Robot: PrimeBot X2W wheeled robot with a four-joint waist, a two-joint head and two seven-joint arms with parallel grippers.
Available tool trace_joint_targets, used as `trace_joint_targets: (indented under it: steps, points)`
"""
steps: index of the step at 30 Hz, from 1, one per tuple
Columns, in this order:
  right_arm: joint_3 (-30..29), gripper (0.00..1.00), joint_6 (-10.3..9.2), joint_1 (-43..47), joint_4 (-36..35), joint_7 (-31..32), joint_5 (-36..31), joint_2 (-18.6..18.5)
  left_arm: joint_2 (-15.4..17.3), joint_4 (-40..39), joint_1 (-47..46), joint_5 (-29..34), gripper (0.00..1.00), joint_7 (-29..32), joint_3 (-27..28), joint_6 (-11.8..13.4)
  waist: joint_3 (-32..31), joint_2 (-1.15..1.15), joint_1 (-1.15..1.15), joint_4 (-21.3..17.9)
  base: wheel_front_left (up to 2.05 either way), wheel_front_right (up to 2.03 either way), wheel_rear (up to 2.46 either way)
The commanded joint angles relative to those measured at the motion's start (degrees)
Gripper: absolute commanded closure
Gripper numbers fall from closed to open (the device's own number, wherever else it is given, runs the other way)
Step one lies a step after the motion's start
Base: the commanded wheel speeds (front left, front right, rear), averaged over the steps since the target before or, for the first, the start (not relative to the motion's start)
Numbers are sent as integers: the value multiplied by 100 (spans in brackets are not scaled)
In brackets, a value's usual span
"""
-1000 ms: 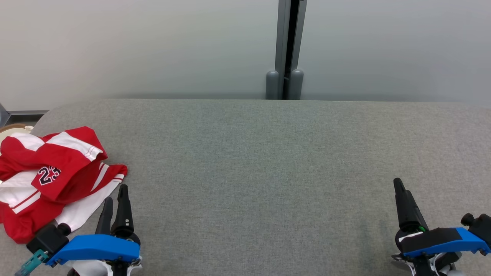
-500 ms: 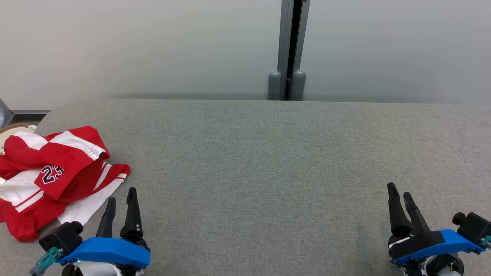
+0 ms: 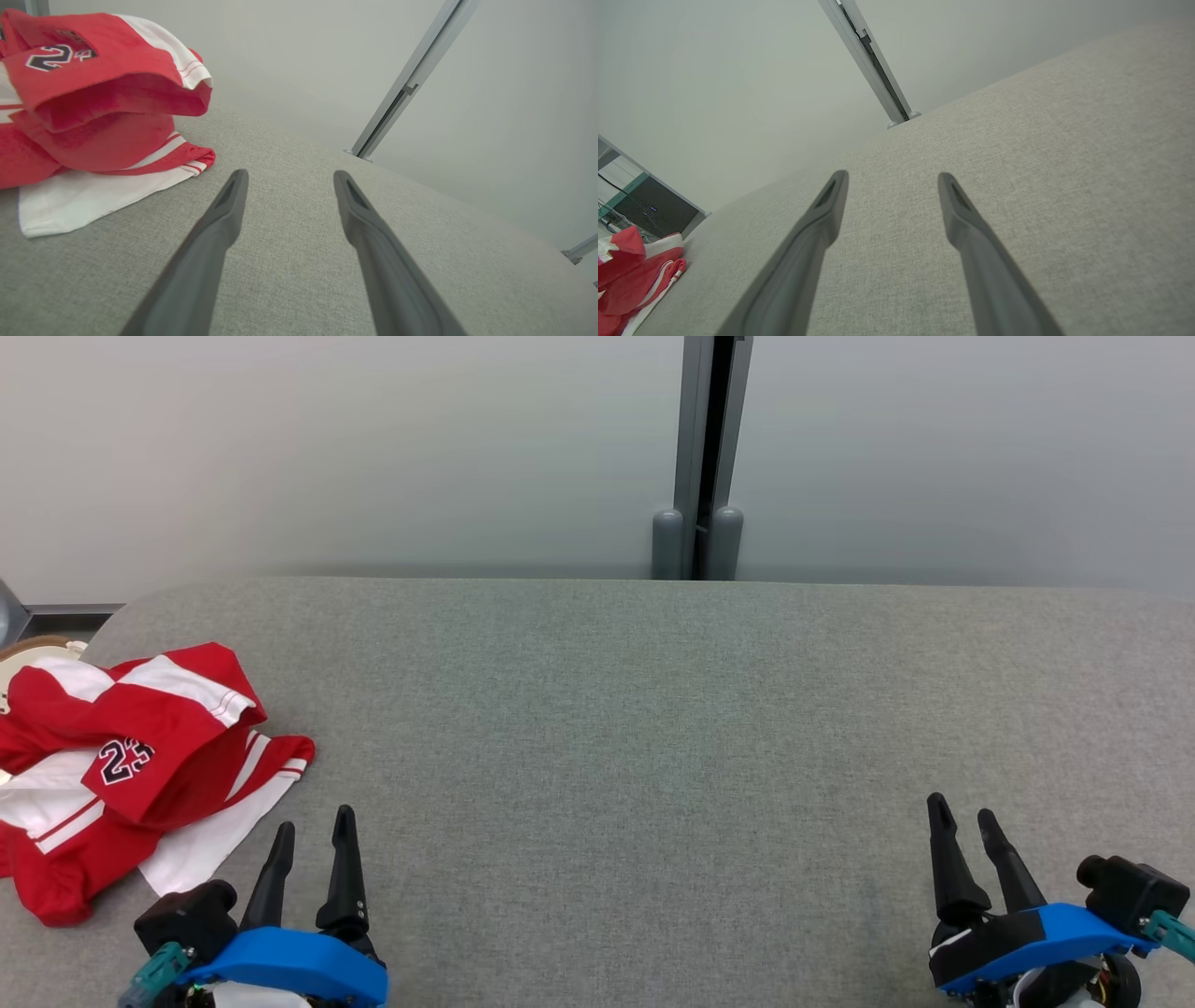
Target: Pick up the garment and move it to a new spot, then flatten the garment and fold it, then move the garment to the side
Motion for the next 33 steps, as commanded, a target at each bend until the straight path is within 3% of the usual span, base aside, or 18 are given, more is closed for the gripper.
trace_joint_targets:
  steps: [1,17,33]
  points:
    - [4,0,11,1,-26,-63,-129,-14,47,-44,-8,141,0,-48,-39,20,1,0,0,-3,0,0,0]
    - [-10,0,12,8,149,-285,-1318,9,105,230,-65,1124,0,-278,-223,252,31,0,0,0,0,0,0]
    - [-450,0,9,-11,314,-484,-2278,15,106,455,-77,1831,0,-474,-172,415,43,0,0,39,0,0,0]
